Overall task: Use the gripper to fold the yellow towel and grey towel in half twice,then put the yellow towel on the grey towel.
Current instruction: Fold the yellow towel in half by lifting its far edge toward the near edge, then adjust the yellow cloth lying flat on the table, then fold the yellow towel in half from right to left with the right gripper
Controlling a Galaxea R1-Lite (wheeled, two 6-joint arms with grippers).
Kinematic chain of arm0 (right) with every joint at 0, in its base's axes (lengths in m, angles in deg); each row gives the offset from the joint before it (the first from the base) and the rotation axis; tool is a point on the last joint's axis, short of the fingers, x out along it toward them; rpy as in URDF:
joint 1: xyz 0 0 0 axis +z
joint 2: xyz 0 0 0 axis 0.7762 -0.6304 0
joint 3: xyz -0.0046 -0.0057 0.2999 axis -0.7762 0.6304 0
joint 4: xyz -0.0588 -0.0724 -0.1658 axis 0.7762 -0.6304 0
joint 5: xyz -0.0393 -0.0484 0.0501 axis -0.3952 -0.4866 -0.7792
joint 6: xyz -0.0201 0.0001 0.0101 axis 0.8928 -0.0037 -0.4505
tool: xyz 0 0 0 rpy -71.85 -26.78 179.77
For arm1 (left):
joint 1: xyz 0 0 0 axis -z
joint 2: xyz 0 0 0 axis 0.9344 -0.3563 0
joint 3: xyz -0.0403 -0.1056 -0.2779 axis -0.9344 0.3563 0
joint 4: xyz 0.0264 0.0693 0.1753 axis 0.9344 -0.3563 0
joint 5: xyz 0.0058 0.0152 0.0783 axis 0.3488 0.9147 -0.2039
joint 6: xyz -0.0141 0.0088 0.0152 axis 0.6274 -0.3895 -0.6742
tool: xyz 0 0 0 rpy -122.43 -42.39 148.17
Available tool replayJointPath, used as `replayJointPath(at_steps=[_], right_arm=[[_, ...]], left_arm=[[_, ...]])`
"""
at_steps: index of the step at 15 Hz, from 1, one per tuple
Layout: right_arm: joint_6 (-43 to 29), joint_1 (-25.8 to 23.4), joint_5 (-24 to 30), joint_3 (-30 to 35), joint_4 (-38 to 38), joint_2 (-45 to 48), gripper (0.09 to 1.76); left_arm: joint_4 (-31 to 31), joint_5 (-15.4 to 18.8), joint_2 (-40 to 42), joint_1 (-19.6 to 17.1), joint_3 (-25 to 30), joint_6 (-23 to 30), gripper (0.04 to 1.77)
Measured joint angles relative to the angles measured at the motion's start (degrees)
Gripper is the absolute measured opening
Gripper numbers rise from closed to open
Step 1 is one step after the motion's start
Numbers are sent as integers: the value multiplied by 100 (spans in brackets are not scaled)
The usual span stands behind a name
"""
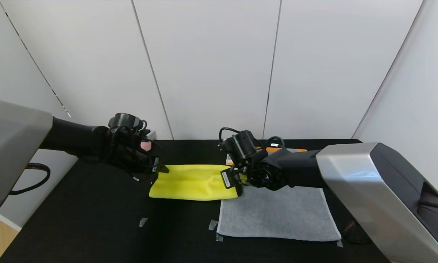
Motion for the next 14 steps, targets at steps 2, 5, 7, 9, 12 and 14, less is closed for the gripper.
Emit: replayJointPath(at_steps=[2,5,7,9,12,14], right_arm=[[0,-9,-28,2,-6,24,127],[-4,-16,-180,7,-41,99,140],[-12,-20,-183,10,-79,143,147],[-37,-17,-183,10,-116,168,153],[-187,-35,-183,29,-227,189,158],[-382,-33,-169,33,-373,211,161]], left_arm=[[-2,-2,23,6,-2,6,135],[-33,-46,96,13,-60,90,146],[-46,-49,139,16,-55,88,152],[-57,-46,174,20,-24,91,156],[-74,-45,232,28,39,129,161],[-85,-46,282,33,91,127,164]])
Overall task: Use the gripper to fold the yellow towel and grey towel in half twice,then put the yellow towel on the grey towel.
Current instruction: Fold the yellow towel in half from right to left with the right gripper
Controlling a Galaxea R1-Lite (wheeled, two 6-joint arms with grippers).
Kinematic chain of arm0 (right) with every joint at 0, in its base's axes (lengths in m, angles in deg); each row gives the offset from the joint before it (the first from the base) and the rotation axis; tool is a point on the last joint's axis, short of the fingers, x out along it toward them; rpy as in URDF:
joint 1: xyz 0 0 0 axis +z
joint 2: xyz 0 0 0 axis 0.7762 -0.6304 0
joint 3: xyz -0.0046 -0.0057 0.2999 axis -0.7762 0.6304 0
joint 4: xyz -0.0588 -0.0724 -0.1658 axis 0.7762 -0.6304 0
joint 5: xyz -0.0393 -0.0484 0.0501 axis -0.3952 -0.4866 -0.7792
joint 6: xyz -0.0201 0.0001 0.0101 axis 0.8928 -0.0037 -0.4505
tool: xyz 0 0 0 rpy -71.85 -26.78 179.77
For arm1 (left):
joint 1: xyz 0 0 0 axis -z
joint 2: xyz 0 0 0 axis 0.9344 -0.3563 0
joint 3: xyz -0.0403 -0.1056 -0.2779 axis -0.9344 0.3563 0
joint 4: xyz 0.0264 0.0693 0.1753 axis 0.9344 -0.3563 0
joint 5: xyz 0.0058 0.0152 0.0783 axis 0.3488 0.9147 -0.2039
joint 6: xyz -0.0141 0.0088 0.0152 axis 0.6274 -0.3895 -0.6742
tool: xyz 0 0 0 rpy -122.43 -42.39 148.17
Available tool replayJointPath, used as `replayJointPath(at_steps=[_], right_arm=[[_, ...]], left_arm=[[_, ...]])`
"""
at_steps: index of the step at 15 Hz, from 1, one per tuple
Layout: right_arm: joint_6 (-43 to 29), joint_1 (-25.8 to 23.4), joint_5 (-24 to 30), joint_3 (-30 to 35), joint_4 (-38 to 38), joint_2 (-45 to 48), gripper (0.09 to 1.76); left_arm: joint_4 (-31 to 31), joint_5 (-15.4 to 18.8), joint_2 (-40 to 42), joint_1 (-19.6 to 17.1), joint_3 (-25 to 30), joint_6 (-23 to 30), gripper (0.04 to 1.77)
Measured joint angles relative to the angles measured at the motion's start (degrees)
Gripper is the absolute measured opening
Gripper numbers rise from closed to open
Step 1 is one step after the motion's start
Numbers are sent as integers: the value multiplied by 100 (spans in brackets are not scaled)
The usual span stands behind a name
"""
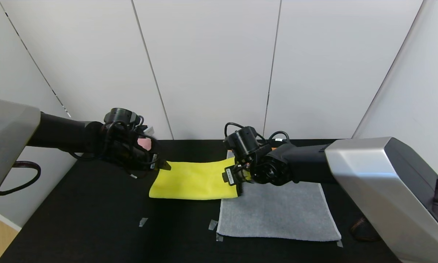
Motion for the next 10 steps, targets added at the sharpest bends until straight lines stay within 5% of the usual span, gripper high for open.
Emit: replayJointPath(at_steps=[10], right_arm=[[-555,16,301,-6,-345,56,168]], left_arm=[[-21,-55,190,55,299,-44,169]])
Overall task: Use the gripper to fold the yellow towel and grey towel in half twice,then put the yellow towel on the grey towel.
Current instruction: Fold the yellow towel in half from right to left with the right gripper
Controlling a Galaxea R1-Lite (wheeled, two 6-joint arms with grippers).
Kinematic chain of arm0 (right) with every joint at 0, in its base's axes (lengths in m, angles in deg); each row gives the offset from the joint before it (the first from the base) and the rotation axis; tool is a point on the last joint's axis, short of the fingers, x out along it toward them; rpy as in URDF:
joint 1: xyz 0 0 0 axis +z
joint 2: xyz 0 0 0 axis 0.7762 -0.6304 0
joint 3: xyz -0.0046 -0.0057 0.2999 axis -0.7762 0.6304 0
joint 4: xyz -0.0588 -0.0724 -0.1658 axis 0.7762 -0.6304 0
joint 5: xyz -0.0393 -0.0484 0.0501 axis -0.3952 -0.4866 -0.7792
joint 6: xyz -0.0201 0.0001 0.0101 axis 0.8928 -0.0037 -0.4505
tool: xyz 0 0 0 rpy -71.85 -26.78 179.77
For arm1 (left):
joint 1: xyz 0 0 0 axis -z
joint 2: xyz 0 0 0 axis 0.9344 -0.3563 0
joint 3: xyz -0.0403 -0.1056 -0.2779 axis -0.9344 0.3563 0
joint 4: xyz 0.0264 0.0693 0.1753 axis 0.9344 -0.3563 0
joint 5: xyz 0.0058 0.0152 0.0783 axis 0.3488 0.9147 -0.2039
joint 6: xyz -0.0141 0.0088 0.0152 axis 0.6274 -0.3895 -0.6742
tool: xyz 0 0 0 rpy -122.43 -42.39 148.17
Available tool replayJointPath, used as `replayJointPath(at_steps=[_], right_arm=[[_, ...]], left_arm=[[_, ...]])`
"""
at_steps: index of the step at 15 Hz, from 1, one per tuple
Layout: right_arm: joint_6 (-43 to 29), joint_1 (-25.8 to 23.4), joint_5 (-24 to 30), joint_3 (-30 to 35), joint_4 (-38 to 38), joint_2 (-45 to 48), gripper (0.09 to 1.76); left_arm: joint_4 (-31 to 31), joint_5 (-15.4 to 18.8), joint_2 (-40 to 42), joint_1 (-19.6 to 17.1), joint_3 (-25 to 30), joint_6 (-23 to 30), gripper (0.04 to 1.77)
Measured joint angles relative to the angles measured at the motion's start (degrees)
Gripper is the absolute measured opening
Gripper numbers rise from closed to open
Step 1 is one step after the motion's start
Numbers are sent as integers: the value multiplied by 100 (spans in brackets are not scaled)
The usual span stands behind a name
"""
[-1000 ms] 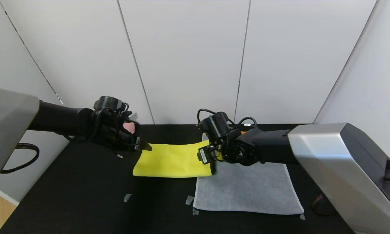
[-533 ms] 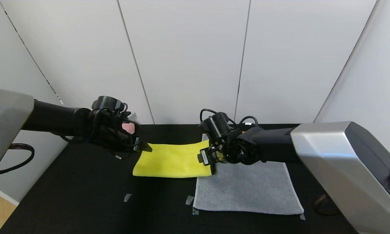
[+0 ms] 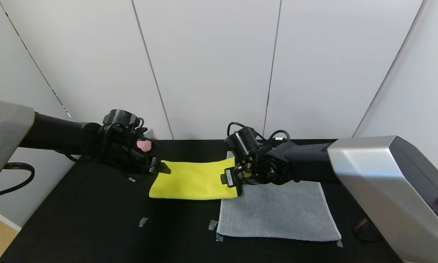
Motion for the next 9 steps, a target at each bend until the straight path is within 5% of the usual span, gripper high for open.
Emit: replayJointPath(at_steps=[9], right_arm=[[-736,12,169,-52,215,-330,170]], left_arm=[[-11,-32,206,-30,137,-4,170]])
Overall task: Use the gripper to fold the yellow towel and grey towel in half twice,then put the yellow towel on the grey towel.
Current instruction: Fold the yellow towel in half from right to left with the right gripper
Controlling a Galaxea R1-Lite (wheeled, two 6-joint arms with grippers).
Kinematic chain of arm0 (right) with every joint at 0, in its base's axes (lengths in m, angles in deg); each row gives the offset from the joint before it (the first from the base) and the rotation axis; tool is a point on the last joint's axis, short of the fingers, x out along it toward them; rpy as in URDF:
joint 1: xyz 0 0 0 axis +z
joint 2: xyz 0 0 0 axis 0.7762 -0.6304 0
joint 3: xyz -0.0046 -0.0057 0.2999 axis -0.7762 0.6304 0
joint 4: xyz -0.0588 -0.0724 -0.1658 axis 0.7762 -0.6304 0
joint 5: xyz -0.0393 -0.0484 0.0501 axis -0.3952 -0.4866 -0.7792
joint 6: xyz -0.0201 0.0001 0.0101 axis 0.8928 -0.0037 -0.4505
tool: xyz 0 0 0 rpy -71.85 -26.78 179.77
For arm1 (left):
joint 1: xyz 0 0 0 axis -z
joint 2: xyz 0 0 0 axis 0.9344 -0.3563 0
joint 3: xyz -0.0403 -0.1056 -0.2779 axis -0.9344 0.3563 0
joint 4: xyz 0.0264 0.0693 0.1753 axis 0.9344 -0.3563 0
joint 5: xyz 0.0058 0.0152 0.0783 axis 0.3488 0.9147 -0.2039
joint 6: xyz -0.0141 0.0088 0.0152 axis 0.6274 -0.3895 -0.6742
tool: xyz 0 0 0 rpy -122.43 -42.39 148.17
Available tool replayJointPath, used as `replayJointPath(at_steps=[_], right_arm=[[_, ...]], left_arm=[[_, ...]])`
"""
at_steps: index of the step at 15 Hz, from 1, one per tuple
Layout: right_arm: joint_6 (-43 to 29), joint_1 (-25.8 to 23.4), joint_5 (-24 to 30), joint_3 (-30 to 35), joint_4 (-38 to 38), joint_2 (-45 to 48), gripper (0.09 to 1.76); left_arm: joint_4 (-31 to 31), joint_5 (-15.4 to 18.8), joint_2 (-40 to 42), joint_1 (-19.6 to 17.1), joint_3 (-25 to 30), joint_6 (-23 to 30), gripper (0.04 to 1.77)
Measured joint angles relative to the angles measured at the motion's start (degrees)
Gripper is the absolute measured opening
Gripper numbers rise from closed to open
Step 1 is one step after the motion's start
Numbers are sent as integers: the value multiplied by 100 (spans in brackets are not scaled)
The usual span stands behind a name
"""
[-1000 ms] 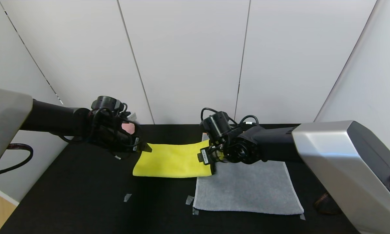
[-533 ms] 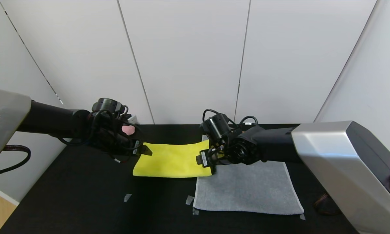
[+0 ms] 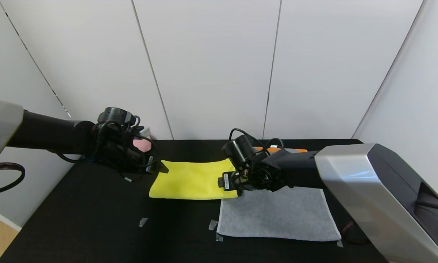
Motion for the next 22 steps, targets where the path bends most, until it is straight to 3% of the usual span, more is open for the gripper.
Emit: replayJointPath(at_steps=[7,16,19,22], right_arm=[[-848,7,257,-13,143,-127,170],[-964,38,341,-11,290,-243,169],[-958,41,325,-16,284,-271,117],[-958,51,325,-17,284,-271,83]], left_arm=[[2,0,21,-2,33,23,171],[11,0,17,-27,67,23,172],[10,-1,20,-29,69,23,172],[10,-1,20,-27,67,20,172]])
